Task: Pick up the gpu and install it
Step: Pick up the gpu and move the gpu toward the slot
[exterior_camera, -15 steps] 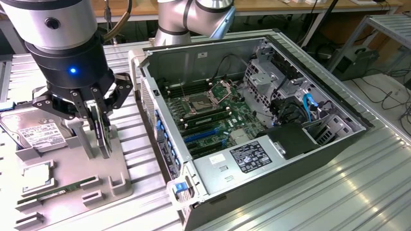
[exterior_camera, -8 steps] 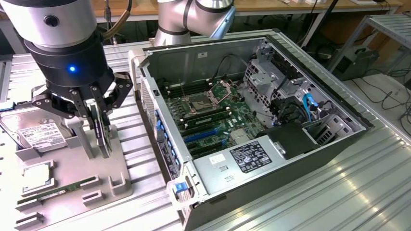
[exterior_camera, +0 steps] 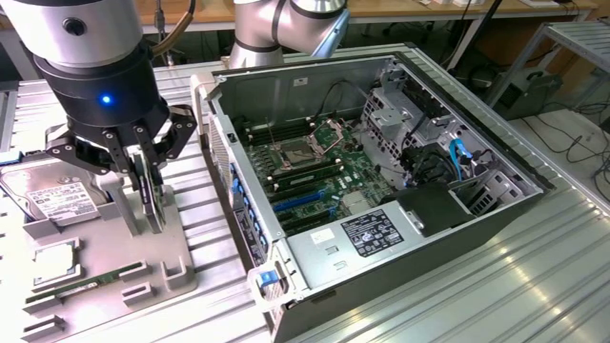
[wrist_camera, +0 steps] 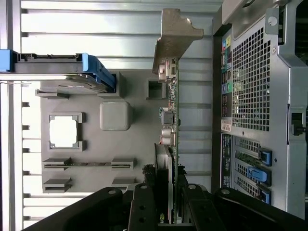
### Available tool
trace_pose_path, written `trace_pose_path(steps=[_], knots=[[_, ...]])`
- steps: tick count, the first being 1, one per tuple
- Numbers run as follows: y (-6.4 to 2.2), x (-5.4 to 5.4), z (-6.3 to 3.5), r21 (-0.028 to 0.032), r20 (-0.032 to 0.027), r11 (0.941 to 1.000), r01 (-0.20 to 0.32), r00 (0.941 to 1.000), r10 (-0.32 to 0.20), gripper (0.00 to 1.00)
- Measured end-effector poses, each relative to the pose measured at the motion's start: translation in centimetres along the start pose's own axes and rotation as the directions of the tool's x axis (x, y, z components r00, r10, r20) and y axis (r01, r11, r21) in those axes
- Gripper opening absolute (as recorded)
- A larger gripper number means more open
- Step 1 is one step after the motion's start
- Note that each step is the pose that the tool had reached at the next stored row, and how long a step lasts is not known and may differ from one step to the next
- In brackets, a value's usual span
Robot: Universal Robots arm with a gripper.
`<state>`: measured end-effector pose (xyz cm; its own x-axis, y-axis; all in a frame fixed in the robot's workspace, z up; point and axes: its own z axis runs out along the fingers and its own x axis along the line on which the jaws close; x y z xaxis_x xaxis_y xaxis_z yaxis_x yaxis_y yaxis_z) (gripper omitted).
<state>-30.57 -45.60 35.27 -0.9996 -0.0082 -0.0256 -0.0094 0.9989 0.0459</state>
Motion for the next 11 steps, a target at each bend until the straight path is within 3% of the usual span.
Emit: trace_pose_path(steps=[11], knots=[[0.04,-0.02,-0.82,-0.0002,0.0002,1.0000,0.000,1.0000,0.000,0.27]])
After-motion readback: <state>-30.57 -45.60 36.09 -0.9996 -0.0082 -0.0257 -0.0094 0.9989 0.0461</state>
